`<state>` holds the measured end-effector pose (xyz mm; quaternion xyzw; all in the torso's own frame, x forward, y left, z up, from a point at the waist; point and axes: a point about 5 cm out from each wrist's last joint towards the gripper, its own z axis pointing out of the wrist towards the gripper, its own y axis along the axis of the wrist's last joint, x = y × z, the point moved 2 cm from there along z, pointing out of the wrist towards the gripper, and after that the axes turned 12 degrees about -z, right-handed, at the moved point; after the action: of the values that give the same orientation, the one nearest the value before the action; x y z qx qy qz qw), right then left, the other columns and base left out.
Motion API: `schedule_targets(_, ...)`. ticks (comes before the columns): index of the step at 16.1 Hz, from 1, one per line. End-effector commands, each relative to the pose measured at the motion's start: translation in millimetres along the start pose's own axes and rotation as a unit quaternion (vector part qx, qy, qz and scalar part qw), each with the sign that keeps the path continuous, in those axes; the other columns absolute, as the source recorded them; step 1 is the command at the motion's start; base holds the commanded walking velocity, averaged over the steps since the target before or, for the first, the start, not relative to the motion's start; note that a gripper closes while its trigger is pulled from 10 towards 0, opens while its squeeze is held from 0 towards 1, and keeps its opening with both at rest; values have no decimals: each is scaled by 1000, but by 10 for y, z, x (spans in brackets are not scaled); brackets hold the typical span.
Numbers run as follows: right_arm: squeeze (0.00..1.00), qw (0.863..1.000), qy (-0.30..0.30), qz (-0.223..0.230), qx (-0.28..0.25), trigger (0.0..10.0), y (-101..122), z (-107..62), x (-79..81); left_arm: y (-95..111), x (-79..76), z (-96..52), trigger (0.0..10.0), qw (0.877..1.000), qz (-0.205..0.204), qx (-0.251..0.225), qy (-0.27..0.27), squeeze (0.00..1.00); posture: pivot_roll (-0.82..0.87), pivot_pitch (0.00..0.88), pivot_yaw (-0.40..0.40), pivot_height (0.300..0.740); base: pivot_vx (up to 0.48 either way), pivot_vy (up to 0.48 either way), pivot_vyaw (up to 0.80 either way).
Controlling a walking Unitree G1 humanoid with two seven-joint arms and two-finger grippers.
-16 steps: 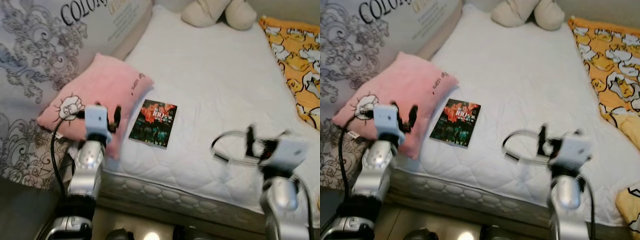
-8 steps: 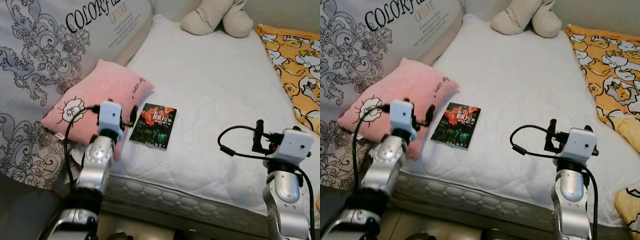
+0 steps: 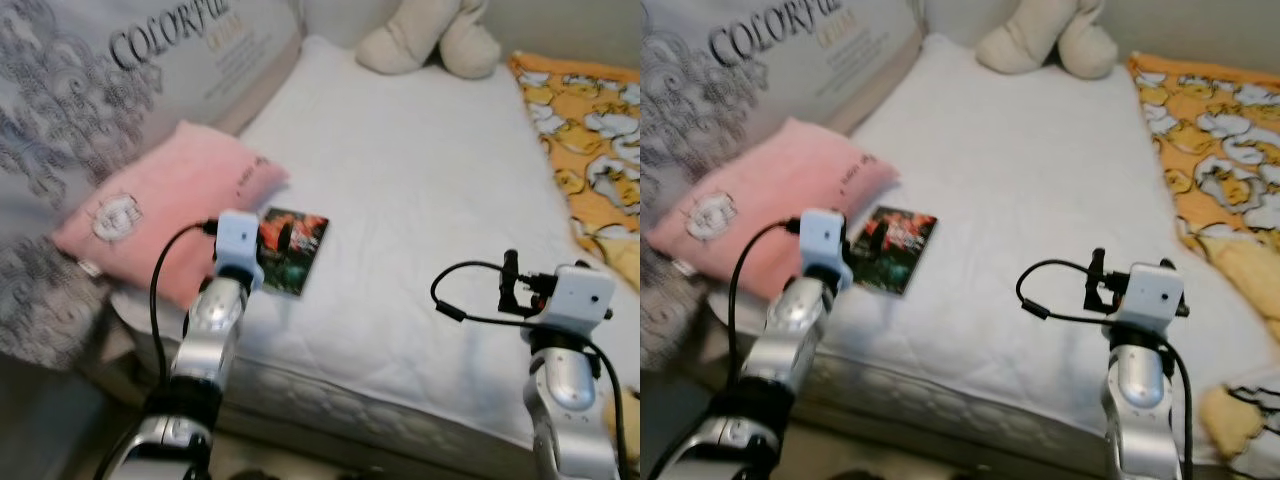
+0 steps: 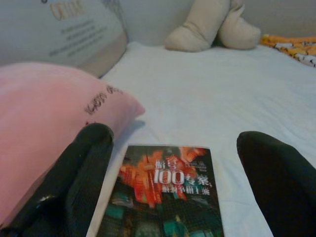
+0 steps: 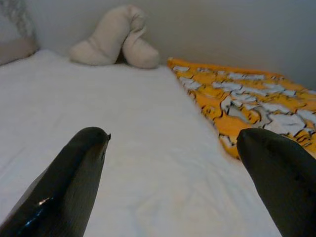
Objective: Clean up the room
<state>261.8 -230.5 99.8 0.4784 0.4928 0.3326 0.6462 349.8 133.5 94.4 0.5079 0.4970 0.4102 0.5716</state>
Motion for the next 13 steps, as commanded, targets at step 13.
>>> schedule_targets(13, 0, 1000, 15, -6, 16, 10000, -74, -57, 26, -47, -75, -23, 10000, 1000, -6, 5, -31, 0, -55, 0, 16, 736, 0, -428, 0)
